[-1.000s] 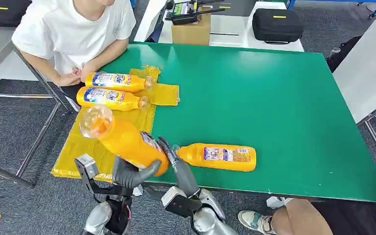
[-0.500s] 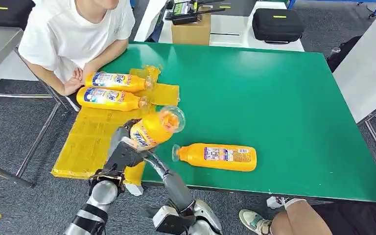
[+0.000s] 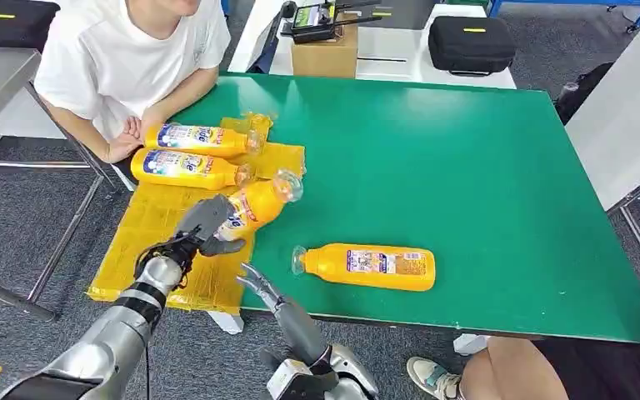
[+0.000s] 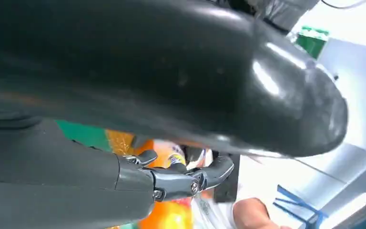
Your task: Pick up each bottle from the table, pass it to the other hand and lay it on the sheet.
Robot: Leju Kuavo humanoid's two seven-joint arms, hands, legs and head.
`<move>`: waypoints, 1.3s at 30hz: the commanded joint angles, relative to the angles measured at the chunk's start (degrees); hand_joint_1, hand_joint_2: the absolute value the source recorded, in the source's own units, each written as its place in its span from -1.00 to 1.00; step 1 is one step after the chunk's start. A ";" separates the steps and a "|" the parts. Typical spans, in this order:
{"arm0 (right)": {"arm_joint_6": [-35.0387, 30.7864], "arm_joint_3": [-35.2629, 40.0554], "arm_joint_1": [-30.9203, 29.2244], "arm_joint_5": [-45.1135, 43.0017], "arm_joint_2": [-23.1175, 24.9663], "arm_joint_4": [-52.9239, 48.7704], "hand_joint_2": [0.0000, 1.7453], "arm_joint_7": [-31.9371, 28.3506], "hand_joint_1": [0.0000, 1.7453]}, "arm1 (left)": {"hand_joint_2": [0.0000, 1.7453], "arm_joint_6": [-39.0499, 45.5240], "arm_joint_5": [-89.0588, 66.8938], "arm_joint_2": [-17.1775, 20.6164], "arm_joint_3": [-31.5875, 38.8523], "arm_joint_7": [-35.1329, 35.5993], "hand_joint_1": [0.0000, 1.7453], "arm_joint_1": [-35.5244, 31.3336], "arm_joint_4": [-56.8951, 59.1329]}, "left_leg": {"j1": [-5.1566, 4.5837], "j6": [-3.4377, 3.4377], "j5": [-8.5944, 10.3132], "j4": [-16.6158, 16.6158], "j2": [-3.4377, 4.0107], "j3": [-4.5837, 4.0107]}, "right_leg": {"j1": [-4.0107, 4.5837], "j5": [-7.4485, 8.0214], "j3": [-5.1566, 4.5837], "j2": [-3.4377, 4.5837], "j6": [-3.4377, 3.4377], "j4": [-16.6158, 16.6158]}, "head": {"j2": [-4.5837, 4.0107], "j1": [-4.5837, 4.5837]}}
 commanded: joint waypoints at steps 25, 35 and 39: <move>3.59 0.48 -0.11 0.03 -2.60 1.97 -1.00 0.13 -1.00 | 1.00 -0.20 -23.67 2.76 -8.89 2.50 -1.00 -8.25 15.05 | 0.00 -0.07 0.08 -0.06 -0.07 0.18 | 0.01 -0.01 0.22 -0.11 -0.06 -0.08 | 0.00 0.02; -2.36 4.27 -0.57 -2.75 -3.96 1.95 -1.00 -0.02 -1.00 | 1.00 -15.11 -0.13 1.72 3.55 -14.39 -1.00 -4.92 7.11 | -0.01 -0.05 0.06 -0.05 0.03 0.19 | -0.01 0.00 0.21 0.00 -0.04 -0.06 | 0.00 0.00; -3.26 4.08 -0.81 -3.03 -4.68 1.63 -1.00 -0.02 -1.00 | 1.00 -15.73 3.66 1.64 4.50 -16.43 -1.00 -3.62 3.07 | 0.00 -0.06 0.04 -0.03 0.01 0.20 | 0.01 -0.02 0.23 -0.04 -0.05 -0.07 | -0.02 0.02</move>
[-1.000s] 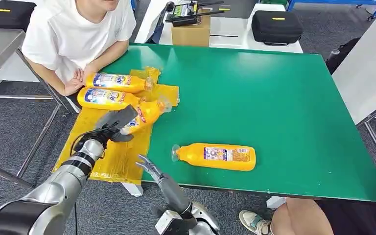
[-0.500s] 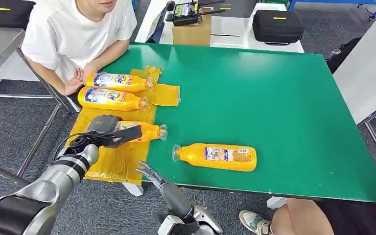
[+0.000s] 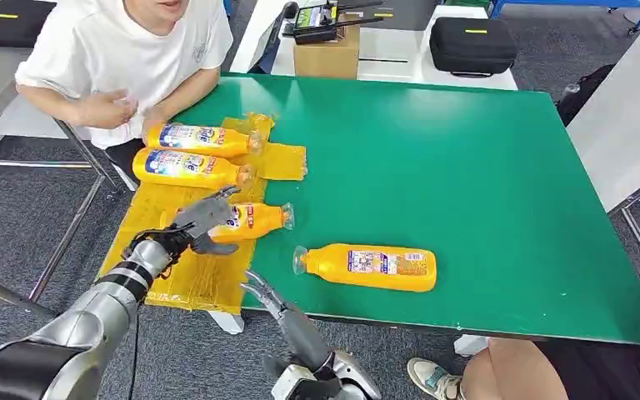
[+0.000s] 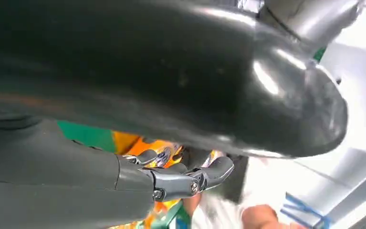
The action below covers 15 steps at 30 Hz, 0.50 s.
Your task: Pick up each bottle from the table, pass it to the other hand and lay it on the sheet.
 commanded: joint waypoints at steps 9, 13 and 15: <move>-4.04 1.88 -1.50 -0.92 -4.51 -1.21 -1.00 0.09 -1.00 | 1.00 -1.88 12.41 -1.11 5.51 -2.83 -1.00 6.42 -15.85 | 0.03 -0.04 -0.03 -0.02 -0.02 -0.01 | 0.04 -0.04 0.01 -0.08 -0.07 -0.04 | 0.00 0.04; -7.45 1.14 -0.71 1.44 -4.88 -2.55 -1.00 0.09 -1.00 | 1.00 2.21 14.58 -1.86 6.63 -3.95 -1.00 9.01 -20.91 | 0.05 -0.04 -0.05 -0.01 0.03 0.00 | 0.07 -0.04 0.01 -0.04 -0.08 -0.03 | -0.02 0.02; -11.62 -1.67 1.22 6.25 -6.07 -6.19 -1.00 0.30 -1.00 | 1.00 3.82 24.78 -4.91 10.50 -3.22 -1.00 15.66 -34.46 | 0.01 -0.01 -0.03 -0.01 0.03 -0.08 | 0.02 -0.02 -0.08 -0.02 -0.03 -0.04 | 0.00 0.02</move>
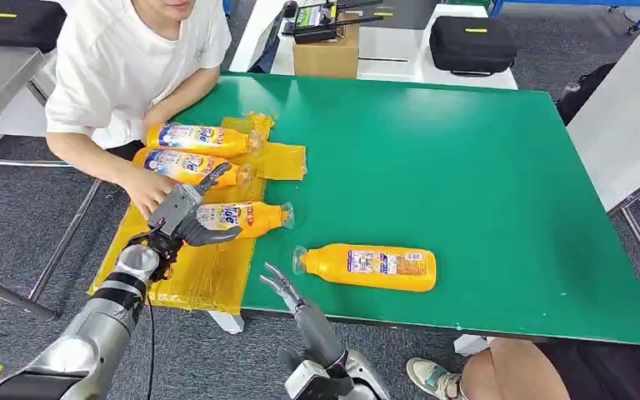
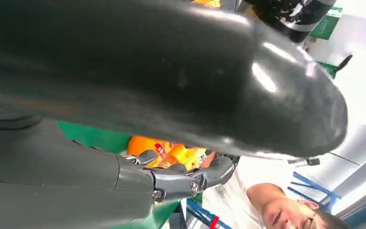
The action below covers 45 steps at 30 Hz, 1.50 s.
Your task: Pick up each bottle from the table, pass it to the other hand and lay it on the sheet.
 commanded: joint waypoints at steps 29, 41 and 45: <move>-4.91 -28.77 -17.53 36.06 -10.33 18.41 1.00 20.66 -1.00 | 1.00 9.51 34.13 -10.99 4.25 -2.28 -1.00 35.90 -57.46 | -0.01 0.20 -0.09 -0.01 0.20 0.03 | 0.02 0.11 0.11 0.12 0.11 -0.23 | 0.00 -0.02; 0.02 -27.67 -18.99 30.63 -8.54 25.20 1.00 16.21 -1.00 | 1.00 10.95 33.66 -9.53 2.35 -2.46 -1.00 34.74 -55.76 | -0.02 0.17 -0.06 -0.06 0.11 0.05 | 0.01 0.10 0.14 0.04 0.08 -0.24 | 0.00 -0.02; 0.52 -26.47 -19.52 31.50 -8.45 26.87 1.00 19.34 -1.00 | 1.00 11.32 33.48 -9.38 2.46 -2.25 -1.00 35.27 -55.91 | -0.05 0.21 -0.03 -0.05 0.03 -0.05 | -0.01 0.12 0.04 -0.01 0.14 -0.22 | 0.00 -0.02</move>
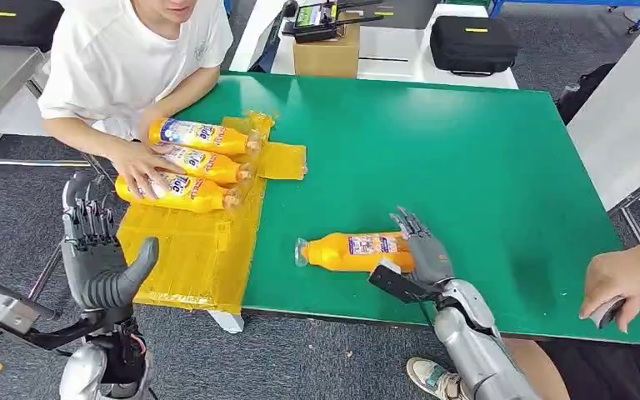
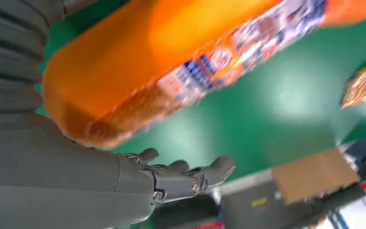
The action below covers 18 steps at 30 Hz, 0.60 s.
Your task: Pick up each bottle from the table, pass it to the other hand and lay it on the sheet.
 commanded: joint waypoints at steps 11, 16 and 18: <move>1.55 2.05 -3.47 0.40 1.30 8.62 1.00 2.80 -1.00 | 1.00 0.58 -0.29 2.34 -1.34 0.13 -1.00 -0.95 2.99 | 0.03 -0.07 -0.03 -0.06 0.08 0.27 | 0.04 -0.01 0.26 -0.02 -0.10 -0.08 | 0.00 0.00; 1.55 2.05 -3.47 0.40 1.30 8.62 1.00 2.80 -1.00 | 1.00 0.58 -0.29 2.34 -1.34 0.13 -1.00 -0.95 2.99 | 0.02 -0.07 -0.03 -0.08 0.07 0.38 | 0.04 -0.01 0.35 -0.04 -0.10 -0.07 | 0.00 0.00; 1.55 2.05 -3.47 0.40 1.30 8.62 1.00 2.80 -1.00 | 1.00 0.58 -0.29 2.34 -1.34 0.13 -1.00 -0.95 2.99 | 0.03 -0.08 -0.02 -0.09 0.06 0.39 | 0.04 0.00 0.37 -0.05 -0.10 -0.09 | 0.00 0.00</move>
